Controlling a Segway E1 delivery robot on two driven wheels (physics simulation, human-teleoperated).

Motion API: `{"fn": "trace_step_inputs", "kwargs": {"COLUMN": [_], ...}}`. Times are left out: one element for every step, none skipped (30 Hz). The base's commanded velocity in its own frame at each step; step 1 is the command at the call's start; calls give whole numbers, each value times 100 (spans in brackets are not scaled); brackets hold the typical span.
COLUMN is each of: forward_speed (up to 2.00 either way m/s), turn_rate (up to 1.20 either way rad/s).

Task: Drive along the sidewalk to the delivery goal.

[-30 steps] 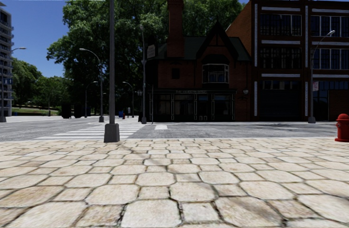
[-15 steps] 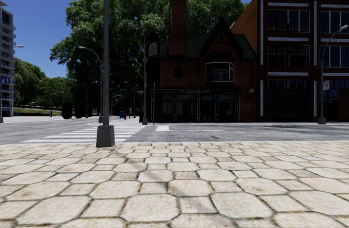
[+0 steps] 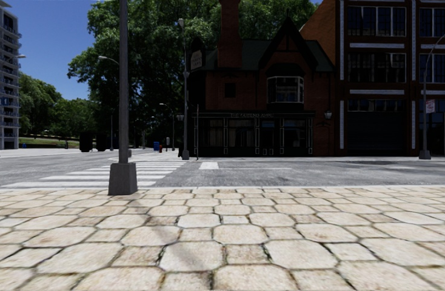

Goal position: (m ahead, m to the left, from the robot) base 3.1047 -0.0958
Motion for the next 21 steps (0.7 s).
{"fn": "trace_step_inputs", "kwargs": {"forward_speed": [131, 131, 131, 131, 134, 136, 136, 136, 136, 136, 136, 136, 136, 136, 136, 136, 136, 136, 136, 136, 136], "turn_rate": [0, 0, 0, 0, 0, 12, 27, 27, 32, 34, 34, 34, 34, 34, 26, 14, 14, 0, 0, 0, 0]}}
